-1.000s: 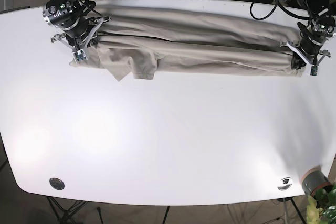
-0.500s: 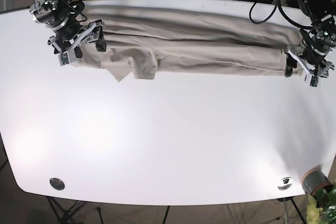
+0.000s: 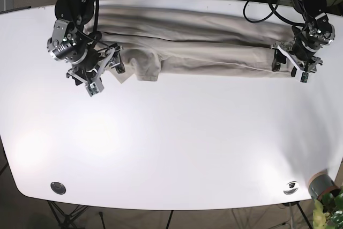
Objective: Fold the T-shirt properly
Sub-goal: 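Lay the folded edge down with both grippers, adjusting the right gripper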
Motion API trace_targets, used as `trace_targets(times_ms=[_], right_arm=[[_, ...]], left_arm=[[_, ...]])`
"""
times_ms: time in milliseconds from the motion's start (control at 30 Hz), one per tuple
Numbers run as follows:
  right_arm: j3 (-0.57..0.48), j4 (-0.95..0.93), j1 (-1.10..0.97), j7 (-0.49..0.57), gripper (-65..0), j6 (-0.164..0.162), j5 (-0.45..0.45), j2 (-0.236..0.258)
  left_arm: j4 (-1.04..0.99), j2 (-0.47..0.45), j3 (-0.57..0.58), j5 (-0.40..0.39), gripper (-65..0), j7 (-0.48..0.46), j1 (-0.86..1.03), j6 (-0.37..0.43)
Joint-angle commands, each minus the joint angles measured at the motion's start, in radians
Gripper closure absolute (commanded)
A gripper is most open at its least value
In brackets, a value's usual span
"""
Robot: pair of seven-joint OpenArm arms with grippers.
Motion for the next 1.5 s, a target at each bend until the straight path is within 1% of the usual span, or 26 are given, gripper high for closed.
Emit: trace_targets(times_ms=[0,167,367,400,467,500,533,567,633,733,833,933,1000,1133,1267,1367,1467], right_arm=[[0.000,-0.058,0.047,0.019,-47.2,0.001,-0.009,0.005],[-0.002,-0.165,0.105,0.022,-47.2,0.001,-0.020,0.005],[-0.074,-0.205,0.116,0.024,-46.9,0.001,-0.020,0.002],[-0.088,-0.205,0.116,0.024,-46.0,0.001,-0.020,0.001],[-0.105,-0.214,0.116,0.025,-41.9,0.001,-0.020,-0.001],[-0.109,-0.227,0.116,0.030,-38.4,0.001,-0.020,-0.002],[-0.111,-0.237,0.117,0.044,-33.3,0.001,-0.020,-0.002],[-0.111,-0.244,0.117,0.053,-30.1,0.001,-0.020,-0.002],[-0.109,-0.268,0.119,0.082,-20.3,0.001,-0.020,-0.002],[-0.108,-0.302,0.125,0.099,-10.1,0.001,-0.020,-0.001],[-0.103,-0.283,0.123,0.101,-2.4,0.001,-0.009,0.002],[-0.072,-0.197,0.113,0.093,-2.4,0.001,-0.009,-0.001],[-0.059,-0.124,0.087,0.059,-2.4,0.001,-0.009,-0.002],[-0.054,0.013,0.050,-0.011,-2.2,0.001,-0.009,-0.004],[-0.054,0.149,-0.013,-0.041,-2.1,0.001,-0.007,-0.004],[-0.054,0.223,-0.061,-0.053,-2.1,0.001,-0.007,-0.028],[-0.013,0.251,-0.104,-0.065,-2.1,0.001,-0.009,-0.056]], left_arm=[[-0.034,-0.027,-0.014,-0.010,-39.2,-0.018,-0.008,0.003],[-0.102,-0.042,-0.016,-0.011,-39.0,-0.020,-0.008,0.003],[-0.137,-0.049,-0.017,-0.013,-39.0,-0.020,-0.010,0.003],[-0.137,-0.049,-0.017,-0.013,-39.0,-0.020,-0.008,0.003],[-0.138,-0.047,-0.017,-0.013,-39.0,-0.020,-0.008,0.003],[-0.138,-0.047,-0.017,-0.013,-39.0,-0.020,-0.008,0.003],[-0.138,-0.046,-0.017,-0.013,-39.0,-0.020,-0.008,0.003],[-0.138,-0.046,-0.017,-0.013,-39.0,-0.020,-0.008,0.003],[-0.138,-0.044,-0.017,-0.013,-39.0,-0.020,-0.008,0.003],[-0.138,-0.044,-0.017,-0.013,-39.0,-0.020,-0.008,0.003],[-0.138,-0.046,-0.017,-0.013,-39.0,-0.020,-0.008,0.003],[-0.138,-0.046,-0.017,-0.013,-39.0,-0.020,-0.010,0.003],[-0.138,-0.046,-0.016,-0.013,-39.0,-0.020,-0.010,0.003],[-0.138,-0.046,-0.016,-0.011,-39.0,-0.020,-0.010,0.003],[-0.140,-0.046,-0.016,-0.011,-39.0,-0.020,-0.010,0.003],[-0.140,-0.044,-0.014,-0.011,-39.0,-0.020,-0.010,0.003],[-0.140,-0.044,-0.011,-0.011,-39.0,-0.020,-0.010,0.004]])
